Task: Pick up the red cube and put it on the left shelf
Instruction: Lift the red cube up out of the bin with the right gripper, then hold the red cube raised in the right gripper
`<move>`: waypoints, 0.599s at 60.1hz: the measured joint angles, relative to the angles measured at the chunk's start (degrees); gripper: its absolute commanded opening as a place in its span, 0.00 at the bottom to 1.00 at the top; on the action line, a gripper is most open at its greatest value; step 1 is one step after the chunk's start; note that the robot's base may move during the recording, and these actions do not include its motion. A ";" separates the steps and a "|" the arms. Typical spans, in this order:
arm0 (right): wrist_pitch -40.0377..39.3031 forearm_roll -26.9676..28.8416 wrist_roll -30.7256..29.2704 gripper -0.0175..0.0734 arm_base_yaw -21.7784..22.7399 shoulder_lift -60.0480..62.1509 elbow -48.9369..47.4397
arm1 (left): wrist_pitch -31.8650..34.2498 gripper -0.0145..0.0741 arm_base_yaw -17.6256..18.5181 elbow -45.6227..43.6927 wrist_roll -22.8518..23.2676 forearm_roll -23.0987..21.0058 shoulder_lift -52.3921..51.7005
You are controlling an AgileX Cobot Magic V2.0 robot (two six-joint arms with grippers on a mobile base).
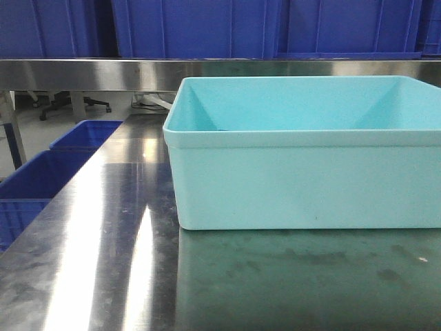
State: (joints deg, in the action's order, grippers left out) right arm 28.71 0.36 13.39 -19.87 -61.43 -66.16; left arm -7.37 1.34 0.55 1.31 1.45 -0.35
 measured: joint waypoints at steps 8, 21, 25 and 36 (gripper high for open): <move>-2.85 -0.91 0.00 0.25 0.00 7.87 7.98 | 0.00 0.28 0.00 0.00 0.00 0.00 0.00; -6.25 -1.25 0.00 0.25 0.00 16.73 17.23 | 0.00 0.28 0.00 0.00 0.00 0.00 0.00; -7.12 -1.25 0.00 0.25 0.00 18.02 18.73 | 0.00 0.28 0.00 0.00 0.00 0.00 0.00; -8.99 -1.25 0.00 0.25 0.00 19.18 19.04 | 0.00 0.28 0.00 0.00 0.00 0.00 0.00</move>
State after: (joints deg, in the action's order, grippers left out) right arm 19.73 -0.89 13.39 -19.87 -42.25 -47.11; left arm -7.37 1.34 0.55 1.31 1.45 -0.35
